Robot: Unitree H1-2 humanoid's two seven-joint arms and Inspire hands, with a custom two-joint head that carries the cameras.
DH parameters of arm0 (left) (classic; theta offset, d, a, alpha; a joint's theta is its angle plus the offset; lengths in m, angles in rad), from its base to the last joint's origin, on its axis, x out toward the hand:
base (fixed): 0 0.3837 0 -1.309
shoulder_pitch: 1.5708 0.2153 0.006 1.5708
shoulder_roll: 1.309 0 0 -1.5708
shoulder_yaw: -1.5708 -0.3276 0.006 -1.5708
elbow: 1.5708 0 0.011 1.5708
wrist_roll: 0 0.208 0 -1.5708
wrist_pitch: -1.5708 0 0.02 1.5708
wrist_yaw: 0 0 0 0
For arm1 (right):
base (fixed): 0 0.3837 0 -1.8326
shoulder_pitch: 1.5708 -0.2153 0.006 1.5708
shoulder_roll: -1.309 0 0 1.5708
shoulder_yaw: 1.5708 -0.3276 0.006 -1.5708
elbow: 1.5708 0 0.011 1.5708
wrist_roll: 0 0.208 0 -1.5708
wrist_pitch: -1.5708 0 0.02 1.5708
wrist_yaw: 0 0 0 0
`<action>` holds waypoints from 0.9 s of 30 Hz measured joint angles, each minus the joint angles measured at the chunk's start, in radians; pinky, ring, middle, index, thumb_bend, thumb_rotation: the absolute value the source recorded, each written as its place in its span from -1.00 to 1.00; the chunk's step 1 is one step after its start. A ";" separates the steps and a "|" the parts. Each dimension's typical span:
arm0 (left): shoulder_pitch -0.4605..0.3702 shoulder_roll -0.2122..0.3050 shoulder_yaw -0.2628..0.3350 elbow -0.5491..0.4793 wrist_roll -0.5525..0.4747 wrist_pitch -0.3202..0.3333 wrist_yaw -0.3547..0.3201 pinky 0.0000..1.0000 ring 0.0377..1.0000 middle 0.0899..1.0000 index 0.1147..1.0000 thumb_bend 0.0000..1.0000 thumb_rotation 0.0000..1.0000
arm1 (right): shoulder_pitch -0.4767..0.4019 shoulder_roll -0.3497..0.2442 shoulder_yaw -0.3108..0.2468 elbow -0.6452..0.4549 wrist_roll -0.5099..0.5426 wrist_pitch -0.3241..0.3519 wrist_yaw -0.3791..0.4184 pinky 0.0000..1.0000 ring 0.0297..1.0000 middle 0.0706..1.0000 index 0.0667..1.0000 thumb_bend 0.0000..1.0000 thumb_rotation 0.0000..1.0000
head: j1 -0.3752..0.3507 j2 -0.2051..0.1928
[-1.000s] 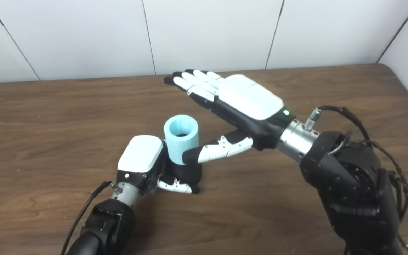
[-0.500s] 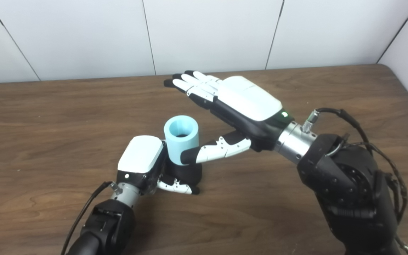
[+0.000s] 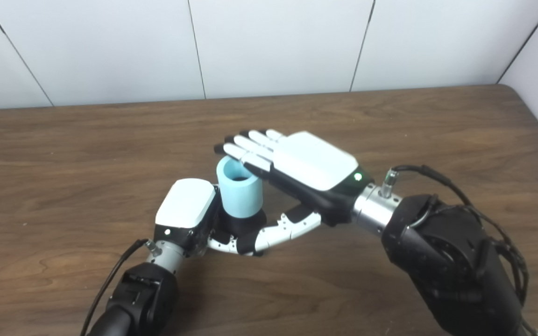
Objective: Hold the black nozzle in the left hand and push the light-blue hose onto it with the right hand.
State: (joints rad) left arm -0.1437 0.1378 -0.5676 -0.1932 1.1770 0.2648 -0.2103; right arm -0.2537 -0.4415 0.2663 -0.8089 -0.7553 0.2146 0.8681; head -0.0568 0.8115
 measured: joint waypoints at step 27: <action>0.010 -0.001 -0.003 -0.016 0.021 -0.001 -0.023 -0.19 -0.18 -0.27 -0.16 0.05 -1.00 | 0.075 0.003 0.065 -0.016 -0.102 -0.023 -0.062 1.00 1.00 1.00 0.99 0.32 1.00 | 0.002 0.006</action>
State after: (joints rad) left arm -0.1332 0.1372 -0.5702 -0.2089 1.1979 0.2639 -0.2336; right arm -0.1788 -0.4386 0.3309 -0.8249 -0.8576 0.1917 0.8066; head -0.0552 0.8176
